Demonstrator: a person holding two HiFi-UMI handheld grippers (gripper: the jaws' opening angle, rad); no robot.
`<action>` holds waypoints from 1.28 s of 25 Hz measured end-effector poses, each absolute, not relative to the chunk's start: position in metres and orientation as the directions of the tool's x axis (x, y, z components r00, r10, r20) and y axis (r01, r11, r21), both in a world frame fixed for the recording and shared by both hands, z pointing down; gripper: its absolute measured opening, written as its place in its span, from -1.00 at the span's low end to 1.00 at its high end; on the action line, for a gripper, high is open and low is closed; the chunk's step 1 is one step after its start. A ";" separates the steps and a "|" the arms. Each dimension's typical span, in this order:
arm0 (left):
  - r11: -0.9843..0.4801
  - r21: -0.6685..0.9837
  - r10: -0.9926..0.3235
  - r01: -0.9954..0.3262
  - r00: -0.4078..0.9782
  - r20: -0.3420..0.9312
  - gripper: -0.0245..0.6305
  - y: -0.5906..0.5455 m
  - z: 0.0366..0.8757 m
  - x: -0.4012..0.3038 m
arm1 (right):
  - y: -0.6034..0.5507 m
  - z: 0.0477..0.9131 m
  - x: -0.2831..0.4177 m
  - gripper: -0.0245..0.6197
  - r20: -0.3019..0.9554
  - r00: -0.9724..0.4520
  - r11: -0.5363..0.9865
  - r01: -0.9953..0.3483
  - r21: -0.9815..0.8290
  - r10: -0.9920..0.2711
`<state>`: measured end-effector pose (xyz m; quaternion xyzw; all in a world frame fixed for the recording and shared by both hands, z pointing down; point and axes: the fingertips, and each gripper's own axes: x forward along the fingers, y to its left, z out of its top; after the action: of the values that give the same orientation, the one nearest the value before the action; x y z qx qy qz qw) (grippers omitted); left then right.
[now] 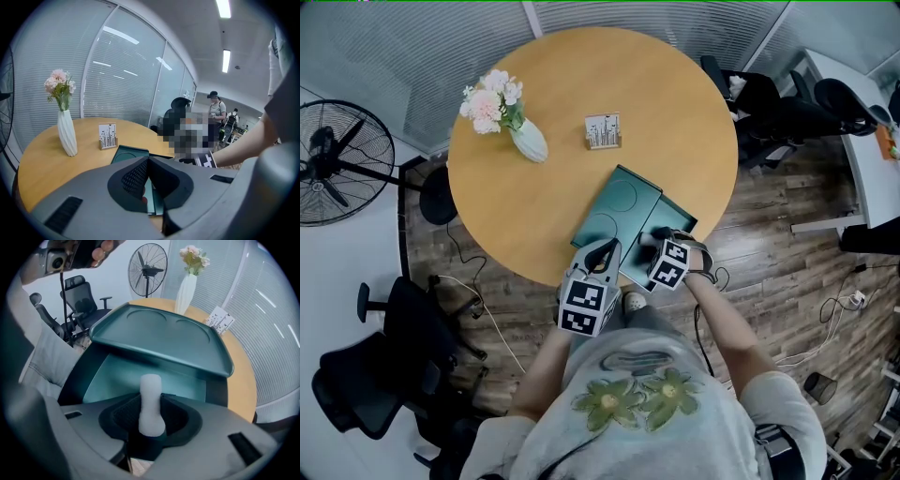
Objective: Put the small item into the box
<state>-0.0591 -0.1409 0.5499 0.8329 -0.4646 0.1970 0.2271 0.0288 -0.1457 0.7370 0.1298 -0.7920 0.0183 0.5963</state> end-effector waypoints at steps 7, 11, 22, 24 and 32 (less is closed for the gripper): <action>-0.466 0.195 -0.685 -0.863 0.492 0.537 -0.93 -0.143 0.549 -0.058 | -0.144 0.737 0.029 -0.44 0.954 -0.250 0.968 -0.226 0.111 -0.168; -0.471 0.194 -0.684 -0.861 0.495 0.535 -0.93 -0.143 0.549 -0.057 | -0.144 0.737 0.029 -0.36 0.955 -0.248 0.969 -0.223 0.109 -0.164; -0.473 0.190 -0.683 -0.860 0.494 0.538 -0.93 -0.143 0.547 -0.055 | -0.146 0.715 0.024 -0.33 0.935 -0.291 0.964 -0.228 0.140 -0.205; -0.474 0.190 -0.684 -0.860 0.495 0.536 -0.93 -0.144 0.546 -0.053 | -0.147 0.708 0.023 -0.33 0.926 -0.308 0.960 -0.239 0.147 -0.219; -0.476 0.190 -0.683 -0.859 0.497 0.535 -0.93 -0.144 0.542 -0.050 | -0.153 0.676 0.028 -0.33 0.875 -0.369 0.928 -0.317 0.198 -0.313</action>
<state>-0.0496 -0.1440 0.5418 0.8362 -0.4609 0.1973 0.2223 0.0278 -0.1532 0.6759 0.1903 -0.8274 0.0017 0.5283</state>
